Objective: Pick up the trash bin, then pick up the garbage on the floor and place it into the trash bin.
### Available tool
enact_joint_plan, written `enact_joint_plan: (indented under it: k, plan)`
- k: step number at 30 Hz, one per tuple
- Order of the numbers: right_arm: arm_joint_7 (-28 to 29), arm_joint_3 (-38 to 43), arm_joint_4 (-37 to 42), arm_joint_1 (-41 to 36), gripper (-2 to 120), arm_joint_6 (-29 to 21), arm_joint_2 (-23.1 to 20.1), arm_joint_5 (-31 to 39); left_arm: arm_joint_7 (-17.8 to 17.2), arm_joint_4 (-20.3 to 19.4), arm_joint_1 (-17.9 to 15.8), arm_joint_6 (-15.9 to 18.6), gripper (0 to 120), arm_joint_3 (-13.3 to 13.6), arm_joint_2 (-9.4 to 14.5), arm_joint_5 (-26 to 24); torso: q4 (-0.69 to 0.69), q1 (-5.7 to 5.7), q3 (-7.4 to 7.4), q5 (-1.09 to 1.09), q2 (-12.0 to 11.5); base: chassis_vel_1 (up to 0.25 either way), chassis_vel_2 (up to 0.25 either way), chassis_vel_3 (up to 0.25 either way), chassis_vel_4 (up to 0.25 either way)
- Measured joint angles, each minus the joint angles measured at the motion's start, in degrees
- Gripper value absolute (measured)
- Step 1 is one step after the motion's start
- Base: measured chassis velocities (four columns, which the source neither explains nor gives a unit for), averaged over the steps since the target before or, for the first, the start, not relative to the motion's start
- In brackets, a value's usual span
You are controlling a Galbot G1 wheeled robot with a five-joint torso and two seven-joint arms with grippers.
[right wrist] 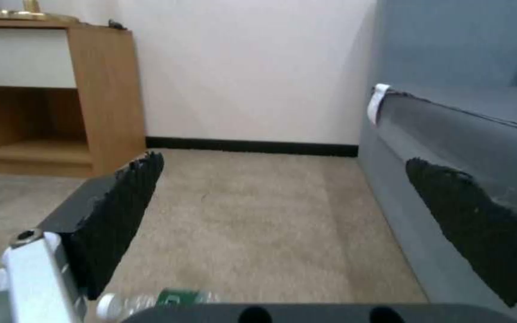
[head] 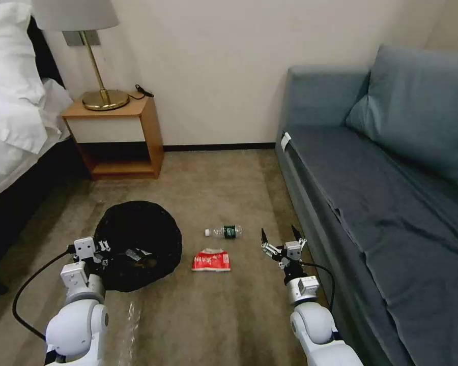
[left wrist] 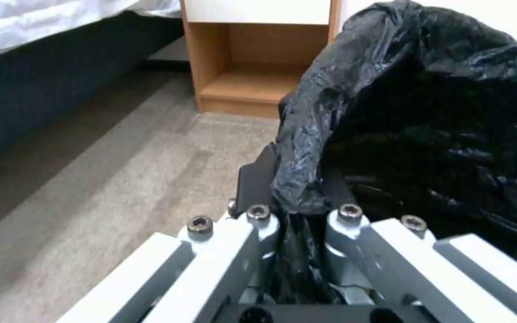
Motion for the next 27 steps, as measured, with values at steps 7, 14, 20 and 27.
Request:
enact_joint_plan:
  k: [7, 14, 20, 27]
  plan:
    - [-0.03, -0.23, -0.95, 0.1, 100, 1.23, 0.02, -1.31, 0.01, 0.09, -0.03, -0.06, 3, 0.03, -0.04, 0.06, -0.02, 0.0, 0.0, -0.01, 0.0, -0.2, 0.194, 0.197, -0.192]
    - [-1.62, -2.71, -4.35, 1.65, 100, 6.76, -0.62, -3.39, -0.1, 0.25, 0.23, -0.4, 3, -0.02, -0.32, 0.1, 0.0, 0.0, 0.01, 0.0, 0.0, -0.124, 0.133, 0.142, -0.129]
    - [-4.09, -7.57, -9.1, 6.5, 100, 11.78, -1.67, -5.79, -0.29, 0.88, 0.4, -0.54, 3, 0.02, -0.68, 0.58, -0.01, 0.0, 0.0, 0.0, 0.0, -0.002, 0.0, 0.002, -0.01]
    - [-7.59, -15.73, -14.58, 13.64, 100, 12.16, -4.45, -9.25, -0.53, 1.93, 0.06, -0.54, 3, -0.21, -0.97, 0.82, -0.01, 0.0, 0.0, 0.0, 0.0, 0.0, 0.0, 0.0, 0.0]
